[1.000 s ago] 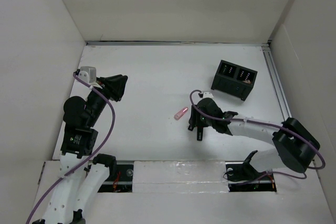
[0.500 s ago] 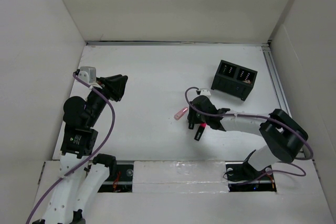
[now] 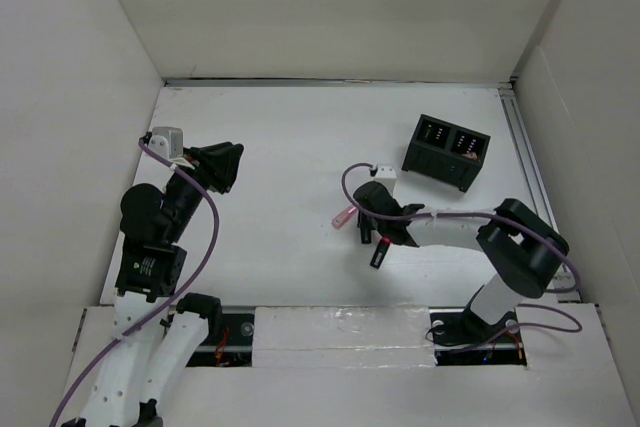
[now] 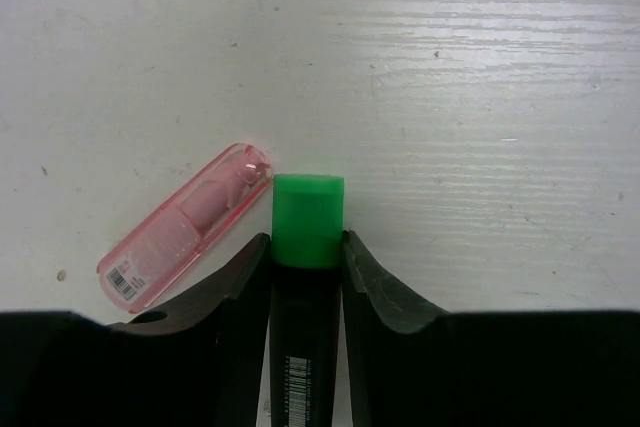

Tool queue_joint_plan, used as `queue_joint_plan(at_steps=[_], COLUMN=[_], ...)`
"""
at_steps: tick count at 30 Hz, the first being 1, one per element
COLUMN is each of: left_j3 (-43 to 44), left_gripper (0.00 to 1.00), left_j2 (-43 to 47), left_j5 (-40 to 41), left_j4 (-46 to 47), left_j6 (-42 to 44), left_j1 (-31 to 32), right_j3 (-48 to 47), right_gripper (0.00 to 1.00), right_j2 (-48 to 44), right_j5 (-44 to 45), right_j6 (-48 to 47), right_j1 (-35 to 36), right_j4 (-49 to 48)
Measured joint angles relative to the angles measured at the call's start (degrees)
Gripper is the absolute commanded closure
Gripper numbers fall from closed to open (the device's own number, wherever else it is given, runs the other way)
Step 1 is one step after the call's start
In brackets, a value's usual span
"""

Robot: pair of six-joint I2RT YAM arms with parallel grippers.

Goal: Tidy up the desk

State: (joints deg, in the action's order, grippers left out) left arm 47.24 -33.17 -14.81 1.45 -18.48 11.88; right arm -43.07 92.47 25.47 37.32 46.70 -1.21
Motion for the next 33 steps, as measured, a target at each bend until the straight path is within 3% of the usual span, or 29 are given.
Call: queue_joint_plan(at_steps=[7, 15, 21, 28, 33], left_j3=[0.0, 0.0, 0.0, 0.0, 0.0], left_gripper=[0.74, 0.74, 0.74, 0.73, 0.72], left_j2=[0.1, 0.1, 0.0, 0.0, 0.0], left_j5=[0.2, -0.1, -0.4, -0.5, -0.7], left_j4=[0.0, 0.0, 0.0, 0.0, 0.0], left_j6=[0.0, 0.0, 0.0, 0.0, 0.0], left_j1=[0.0, 0.0, 0.0, 0.0, 0.0], right_j3=[0.2, -2.8, -9.5, -17.8, -19.5], right_gripper=[0.89, 0.91, 0.90, 0.91, 0.90], right_j2=[-6.9, -20.0, -15.8, -5.5, -0.9], right_j5=[0.6, -2.5, 0.1, 9.4, 12.5], right_j6=[-0.9, -2.9, -4.3, -9.6, -12.0], right_j1=[-1.4, -10.5, -18.9, -28.6, -30.7], right_j4=[5.3, 1.0, -4.8, -13.2, -14.8])
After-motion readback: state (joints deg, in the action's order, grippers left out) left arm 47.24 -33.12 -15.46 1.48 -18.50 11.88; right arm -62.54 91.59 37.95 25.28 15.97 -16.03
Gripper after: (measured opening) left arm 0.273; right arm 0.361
